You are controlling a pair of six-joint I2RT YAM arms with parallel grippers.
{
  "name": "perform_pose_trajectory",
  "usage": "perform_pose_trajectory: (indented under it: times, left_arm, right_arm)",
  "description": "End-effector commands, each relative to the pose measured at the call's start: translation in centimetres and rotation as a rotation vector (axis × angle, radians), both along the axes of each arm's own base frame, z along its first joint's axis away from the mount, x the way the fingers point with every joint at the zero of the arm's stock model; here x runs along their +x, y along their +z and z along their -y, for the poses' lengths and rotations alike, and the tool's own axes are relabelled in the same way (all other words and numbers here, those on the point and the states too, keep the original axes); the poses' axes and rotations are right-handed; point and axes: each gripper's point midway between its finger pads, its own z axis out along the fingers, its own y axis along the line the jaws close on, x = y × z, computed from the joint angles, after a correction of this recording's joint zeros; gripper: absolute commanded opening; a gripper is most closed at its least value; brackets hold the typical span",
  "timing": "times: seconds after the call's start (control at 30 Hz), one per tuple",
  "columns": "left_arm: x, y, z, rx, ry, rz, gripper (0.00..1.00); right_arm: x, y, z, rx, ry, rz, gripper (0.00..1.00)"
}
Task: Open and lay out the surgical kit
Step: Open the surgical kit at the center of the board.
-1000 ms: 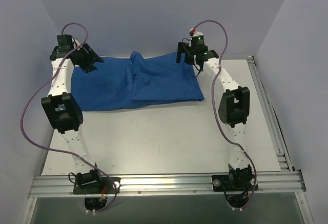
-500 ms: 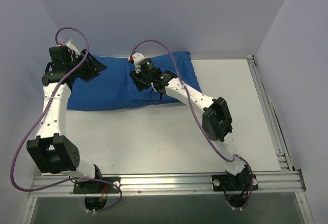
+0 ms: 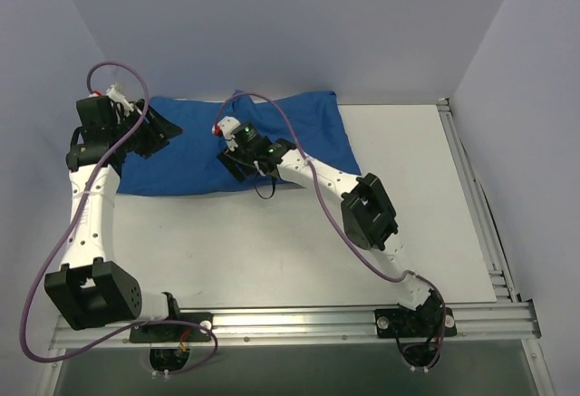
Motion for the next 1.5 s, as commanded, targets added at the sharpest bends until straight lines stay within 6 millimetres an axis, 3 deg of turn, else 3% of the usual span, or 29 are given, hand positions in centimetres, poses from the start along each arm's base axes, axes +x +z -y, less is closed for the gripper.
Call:
perform_pose_trajectory:
  times: [0.0,0.17,0.2,0.23,0.37,0.53,0.77,0.93,1.0,1.13,1.23,1.37,1.47]
  left_arm:
    - [0.4,1.1,-0.1,0.0,-0.019,0.061,0.64]
    - [0.2,1.1,-0.1,-0.012,-0.015,0.067,0.64]
    - [0.2,1.2,-0.1,-0.013,-0.014,0.071,0.64]
    - [0.2,1.2,-0.1,-0.015,-0.017,0.07,0.64]
    - [0.1,1.0,0.0,-0.012,-0.021,0.066,0.64]
    - [0.0,0.6,0.1,-0.019,-0.032,0.06,0.64]
    - [0.2,0.3,0.1,-0.034,-0.035,0.057,0.64]
    - [0.2,0.2,0.2,-0.036,-0.037,0.056,0.64]
    - [0.3,0.1,0.2,-0.035,-0.038,0.055,0.64]
    - [0.3,-0.2,0.2,-0.037,-0.046,0.051,0.64]
    - [0.3,-0.2,0.2,-0.036,-0.047,0.05,0.64]
    - [0.4,-0.4,0.2,-0.038,-0.046,0.051,0.64]
    - [0.7,-0.8,0.1,-0.045,-0.04,0.051,0.64]
  right_arm:
    - [-1.1,0.7,-1.3,-0.018,0.049,0.023,0.66]
    - [-1.7,0.1,-1.4,-0.033,0.056,0.019,0.65]
    - [-1.7,0.2,-1.3,-0.037,0.053,0.025,0.64]
    - [-1.7,1.5,-1.7,-0.008,0.057,0.052,0.64]
    - [-2.1,1.4,-1.8,-0.004,0.051,0.04,0.63]
    - [-2.6,-0.7,-1.6,-0.057,0.072,-0.006,0.61]
    - [-1.9,-0.2,-1.8,-0.05,0.046,0.017,0.54]
    - [-1.6,0.7,-2.3,-0.015,0.038,0.031,0.43]
    - [-1.5,1.0,-2.5,-0.004,0.034,0.032,0.28]
    - [-1.6,0.8,-2.9,0.0,0.038,0.024,0.2]
    - [-1.8,0.5,-2.9,-0.005,0.037,0.017,0.02]
    - [-1.8,0.8,-3.0,0.01,0.032,0.015,0.0]
    - [-0.5,1.9,-2.6,0.045,-0.011,0.03,0.0]
